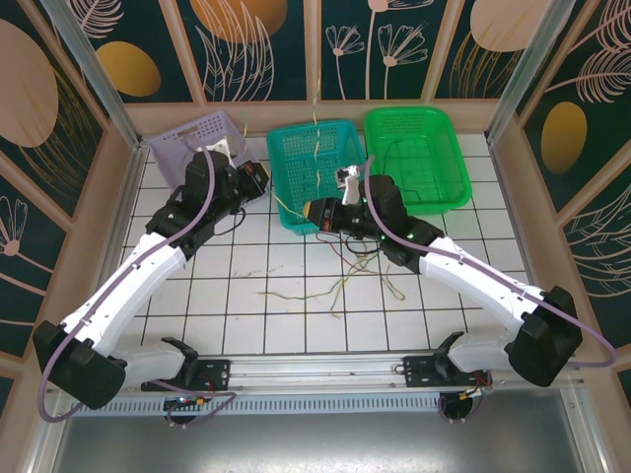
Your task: Untangle the cables
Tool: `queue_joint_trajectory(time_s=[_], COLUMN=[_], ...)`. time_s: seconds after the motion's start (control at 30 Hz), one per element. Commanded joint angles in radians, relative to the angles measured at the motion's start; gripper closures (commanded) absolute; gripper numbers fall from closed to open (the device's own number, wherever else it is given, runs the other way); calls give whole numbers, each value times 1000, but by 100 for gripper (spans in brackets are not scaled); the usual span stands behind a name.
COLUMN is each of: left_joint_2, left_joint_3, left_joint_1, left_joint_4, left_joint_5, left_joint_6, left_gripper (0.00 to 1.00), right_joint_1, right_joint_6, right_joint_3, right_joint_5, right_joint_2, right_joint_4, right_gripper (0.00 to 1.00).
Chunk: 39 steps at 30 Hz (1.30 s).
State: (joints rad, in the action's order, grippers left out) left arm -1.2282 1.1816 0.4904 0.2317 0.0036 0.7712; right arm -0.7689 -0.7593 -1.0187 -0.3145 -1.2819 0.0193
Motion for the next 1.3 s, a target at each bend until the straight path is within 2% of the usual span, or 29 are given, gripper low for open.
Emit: queue_joint_trajectory(time_s=[0.0, 0.2, 0.4, 0.47, 0.5, 0.53, 0.63, 0.7, 0.83, 0.93, 1.07, 1.17, 1.27], left_joint_2=[42, 39, 7, 8, 12, 16, 38, 67, 144, 184, 167, 141, 114], left_joint_3=[20, 30, 69, 80, 82, 84, 73, 46, -43, -122, -193, -247, -254], left_joint_1=[-94, -140, -141, -141, -141, -141, -141, -141, -128, -42, 66, 86, 85], left_joint_4=[-173, -160, -87, -58, -46, -28, 21, 36, 27, -45, -133, -228, -227], left_joint_5=[-135, -86, -52, -46, -38, -32, 0, 22, 73, 64, 46, 45, 21], left_joint_6=[-177, -192, -98, -63, -47, -24, 66, 138, 343, 460, 535, 565, 531], left_gripper=[100, 100, 99, 83, 68, 57, 42, 38, 37, 38, 38, 40, 45], right_joint_1=[-19, -20, -20, -18, -16, -14, -3, 12, 41, 52, 47, 37, 27], right_joint_6=[-23, -6, -16, -28, -41, -55, -104, -145, -207, -240, -259, -268, -275], right_joint_3=[44, 35, -12, -32, -43, -50, -51, -47, -61, -78, -122, -144, -165], right_joint_5=[-35, -47, -53, -38, -28, -13, 26, 51, 60, 40, 5, -18, -38], right_joint_2=[30, 27, -19, -35, -42, -49, -55, -60, -94, -132, -181, -204, -218], right_joint_4=[-104, -107, -71, -61, -53, -42, 17, 53, 105, 148, 152, 157, 153], right_gripper=[100, 100, 100, 100, 100, 100, 100, 100, 100, 100, 100, 100, 100])
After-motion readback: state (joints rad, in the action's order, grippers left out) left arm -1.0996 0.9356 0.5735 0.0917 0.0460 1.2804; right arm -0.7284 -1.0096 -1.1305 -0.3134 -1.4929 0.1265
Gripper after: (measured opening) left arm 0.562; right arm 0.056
